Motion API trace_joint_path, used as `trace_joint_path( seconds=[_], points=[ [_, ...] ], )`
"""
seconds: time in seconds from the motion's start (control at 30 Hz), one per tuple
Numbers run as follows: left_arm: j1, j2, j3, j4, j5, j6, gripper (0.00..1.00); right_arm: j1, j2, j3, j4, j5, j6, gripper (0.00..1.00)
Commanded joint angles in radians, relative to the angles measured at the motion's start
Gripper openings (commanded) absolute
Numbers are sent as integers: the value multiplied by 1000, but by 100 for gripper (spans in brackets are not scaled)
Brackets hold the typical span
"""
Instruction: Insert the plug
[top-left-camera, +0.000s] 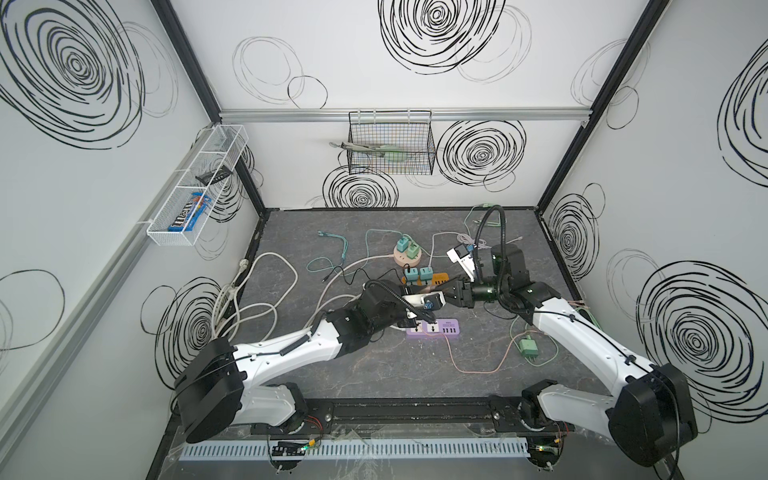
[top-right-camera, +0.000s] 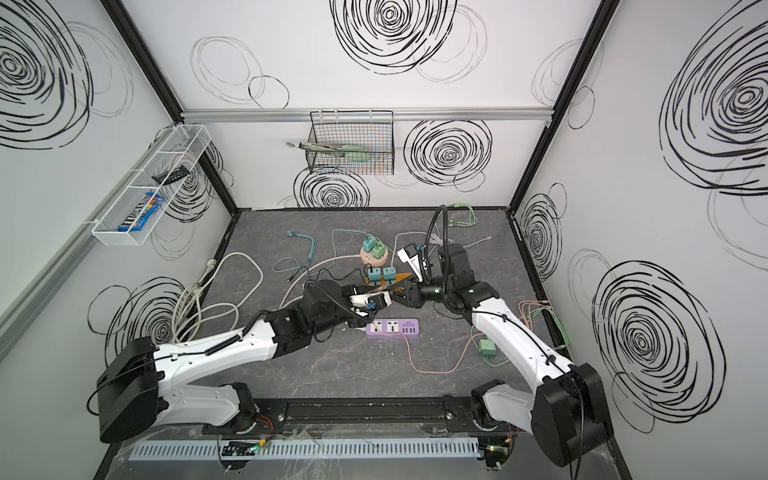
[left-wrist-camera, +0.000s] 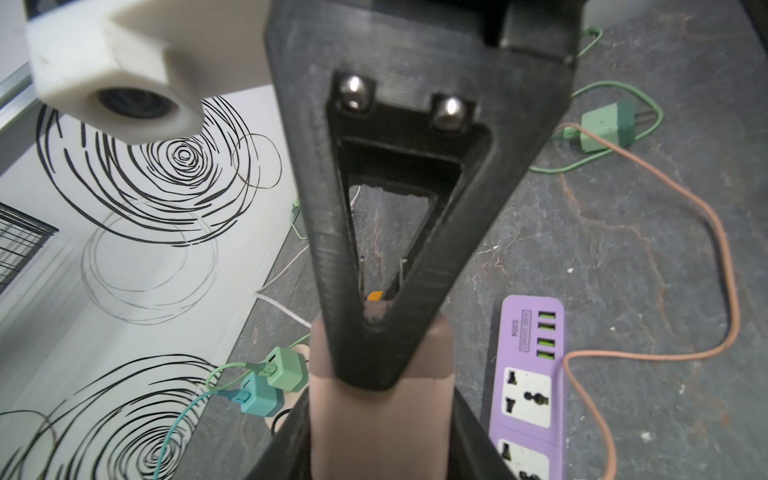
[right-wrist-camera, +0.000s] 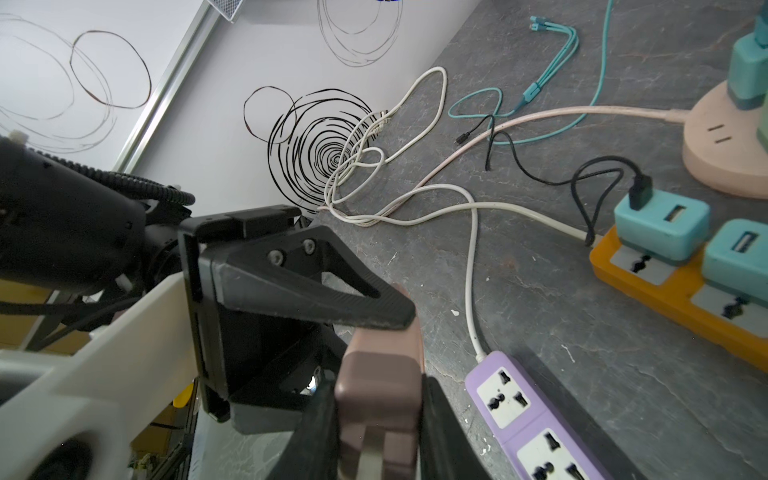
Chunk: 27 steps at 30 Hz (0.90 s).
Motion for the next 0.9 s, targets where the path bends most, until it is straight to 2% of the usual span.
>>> trace_joint_path(
  seconds=[0.0, 0.03, 0.07, 0.17, 0.23, 0.3, 0.37, 0.53, 0.67, 0.87],
  points=[
    [40, -29, 23, 125, -19, -165, 75, 2, -29, 26, 3, 54, -5, 0],
    [71, -49, 25, 124, 24, -258, 89, -3, -42, 20, 30, 62, 7, 0],
    [122, -72, 29, 114, 109, -364, 98, -11, -59, 8, 78, 56, 29, 0],
    [303, -120, 29, 115, 402, -646, 97, -27, -102, -16, 225, 5, 100, 0],
    [383, -135, 32, 105, 506, -780, 98, -28, -121, -18, 289, -7, 118, 0],
    [437, -149, 38, 88, 610, -860, 99, -27, -134, -11, 331, -14, 122, 0],
    [458, -163, 37, 96, 672, -935, 98, -28, -136, -4, 373, -34, 131, 0],
    [458, -162, 47, 137, 738, -1067, 96, -11, -114, 13, 464, -78, 192, 2],
    [447, -122, 53, 232, 818, -1148, 92, 20, -96, 22, 497, -82, 205, 3],
    [387, -43, 101, 304, 960, -1182, 79, 62, -75, 31, 537, -77, 218, 4]
  ],
)
